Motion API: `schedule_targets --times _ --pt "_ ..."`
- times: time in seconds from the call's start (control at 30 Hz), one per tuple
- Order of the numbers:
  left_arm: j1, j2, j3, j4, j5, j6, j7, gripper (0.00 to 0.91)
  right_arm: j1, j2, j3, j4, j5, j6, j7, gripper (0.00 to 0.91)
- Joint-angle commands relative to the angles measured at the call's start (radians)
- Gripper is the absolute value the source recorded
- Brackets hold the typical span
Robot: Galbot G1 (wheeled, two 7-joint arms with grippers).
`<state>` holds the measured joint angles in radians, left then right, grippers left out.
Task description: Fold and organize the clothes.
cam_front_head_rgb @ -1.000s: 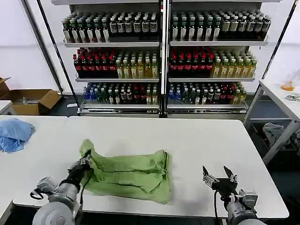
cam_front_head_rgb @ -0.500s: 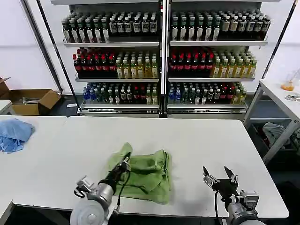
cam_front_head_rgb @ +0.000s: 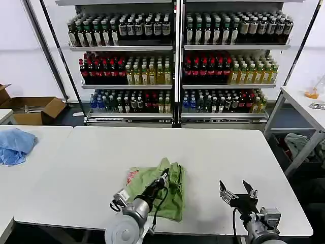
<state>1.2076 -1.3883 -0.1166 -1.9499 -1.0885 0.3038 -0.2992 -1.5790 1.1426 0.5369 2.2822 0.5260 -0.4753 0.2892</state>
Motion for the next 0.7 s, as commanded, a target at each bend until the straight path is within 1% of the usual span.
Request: schedule_targets --times 0.03,0.17,0.33,0.4,0.53,0.63,0.7 --pt "-0.024 -0.027 0.075 0.044 0.063 0.003 0.045 0.907 -0.002 0.0 0.001 0.001 0.0 0.0 0.0 0.907" --pt "-0.013 -0.022 0.079 0.01 0.077 -0.004 0.084 0.907 -0.003 0.001 0.001 0.0 -0.001 0.0 -0.001 0.907" --pt "0.011 0.007 0.077 -0.053 0.102 0.0 0.12 0.907 0.004 0.003 0.0 -0.003 -0.001 0.0 0.0 0.907" --pt "0.03 0.022 0.042 -0.09 0.114 0.006 0.119 0.907 0.006 0.004 -0.001 -0.002 -0.002 0.0 -0.001 0.907" --pt "0.087 0.073 -0.057 -0.152 0.227 -0.007 0.101 0.907 0.008 0.009 -0.002 -0.006 -0.004 0.002 -0.003 0.907" --pt "0.127 0.137 -0.152 -0.16 0.33 -0.031 0.089 0.907 0.011 0.014 -0.003 -0.011 -0.005 0.005 -0.006 0.907" --pt "0.148 0.178 -0.218 -0.144 0.35 -0.057 0.08 0.907 0.015 0.017 -0.006 -0.016 -0.006 0.008 -0.008 0.907"
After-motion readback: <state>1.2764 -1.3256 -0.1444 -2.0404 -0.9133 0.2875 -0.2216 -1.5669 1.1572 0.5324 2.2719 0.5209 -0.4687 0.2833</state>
